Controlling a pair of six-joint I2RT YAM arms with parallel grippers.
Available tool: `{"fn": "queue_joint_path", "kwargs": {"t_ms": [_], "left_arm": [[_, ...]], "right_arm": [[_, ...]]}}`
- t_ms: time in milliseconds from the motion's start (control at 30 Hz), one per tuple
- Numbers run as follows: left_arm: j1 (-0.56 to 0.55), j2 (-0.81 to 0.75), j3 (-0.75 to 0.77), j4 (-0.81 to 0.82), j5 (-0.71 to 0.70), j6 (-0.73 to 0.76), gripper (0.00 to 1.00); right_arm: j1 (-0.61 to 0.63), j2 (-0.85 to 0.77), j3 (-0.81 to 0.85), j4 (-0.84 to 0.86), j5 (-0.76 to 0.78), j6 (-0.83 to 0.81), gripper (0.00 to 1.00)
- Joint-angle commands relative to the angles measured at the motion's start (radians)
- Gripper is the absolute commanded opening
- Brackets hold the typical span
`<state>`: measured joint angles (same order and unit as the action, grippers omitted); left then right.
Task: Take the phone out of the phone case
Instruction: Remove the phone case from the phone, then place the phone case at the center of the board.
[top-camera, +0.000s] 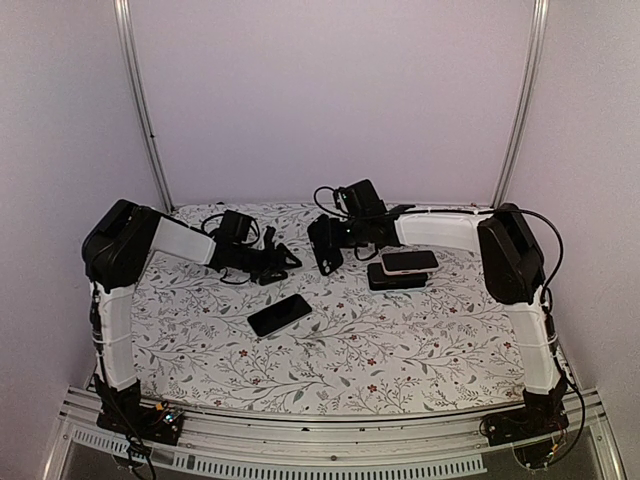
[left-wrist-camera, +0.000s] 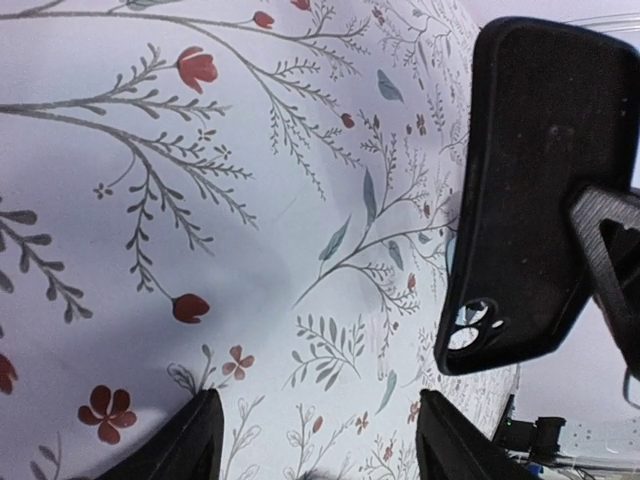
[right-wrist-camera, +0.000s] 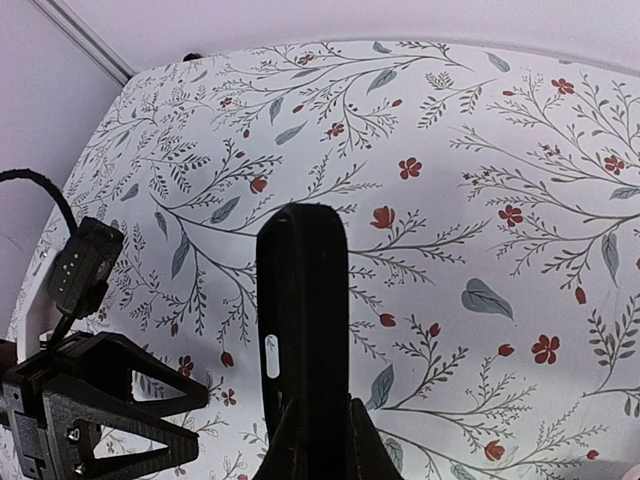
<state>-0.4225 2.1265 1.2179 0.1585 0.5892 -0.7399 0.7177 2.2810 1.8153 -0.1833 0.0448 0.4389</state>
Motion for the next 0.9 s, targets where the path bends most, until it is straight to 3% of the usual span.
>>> {"fn": "queue_joint_path", "kwargs": {"t_ms": [0,367,533,700,867], "left_arm": [[-0.008,-0.030,0.014,-0.091,-0.049,0.048,0.67],[-0.074,-0.066,0.107,-0.141,-0.088,0.068,0.61],[-0.078,-0.067,0.135,-0.143,-0.098,0.047,0.56],[-0.078,-0.044,0.182,-0.192,-0.107,0.040,0.39],[-0.077,-0.053,0.188,-0.230,-0.141,0.033,0.37]], "right_arm": [[-0.042,-0.016,0.028,0.015,-0.158,-0.025,0.00],[-0.041,-0.066,-0.050,0.132,-0.358,0.090,0.03],[-0.039,-0.074,-0.074,0.166,-0.376,0.116,0.03],[-0.038,-0.085,-0.100,0.210,-0.389,0.146,0.03],[-0.043,-0.106,-0.137,0.208,-0.293,0.155,0.07]]}}
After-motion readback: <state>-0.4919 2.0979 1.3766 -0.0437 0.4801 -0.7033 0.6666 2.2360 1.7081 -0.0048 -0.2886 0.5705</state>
